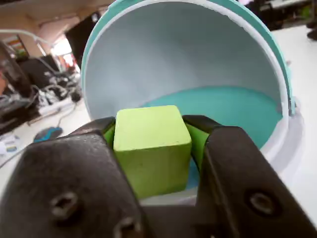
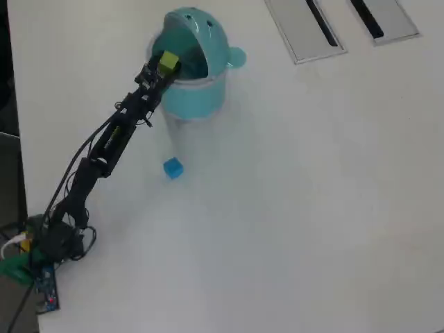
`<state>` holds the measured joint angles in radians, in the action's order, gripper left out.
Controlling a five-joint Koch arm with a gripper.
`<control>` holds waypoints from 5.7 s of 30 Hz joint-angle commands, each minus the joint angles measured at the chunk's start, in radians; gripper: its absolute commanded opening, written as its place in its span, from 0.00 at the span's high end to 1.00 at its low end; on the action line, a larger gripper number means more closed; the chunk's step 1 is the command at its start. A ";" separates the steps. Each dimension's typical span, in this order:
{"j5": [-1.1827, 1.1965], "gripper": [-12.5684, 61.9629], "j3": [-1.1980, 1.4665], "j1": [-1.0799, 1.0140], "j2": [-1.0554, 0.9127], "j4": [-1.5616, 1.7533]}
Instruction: Grasp RGB lego blocks and put them in the bin one by one.
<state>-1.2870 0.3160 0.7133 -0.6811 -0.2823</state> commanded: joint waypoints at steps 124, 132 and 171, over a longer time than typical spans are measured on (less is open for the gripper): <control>-0.020 0.60 1.568 -0.319 -0.603 0.238; 0.067 0.63 1.549 -0.262 -0.684 0.282; 0.181 0.68 0.574 0.066 -0.529 0.287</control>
<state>-1.1121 1.0216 0.7655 -1.2026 -0.0031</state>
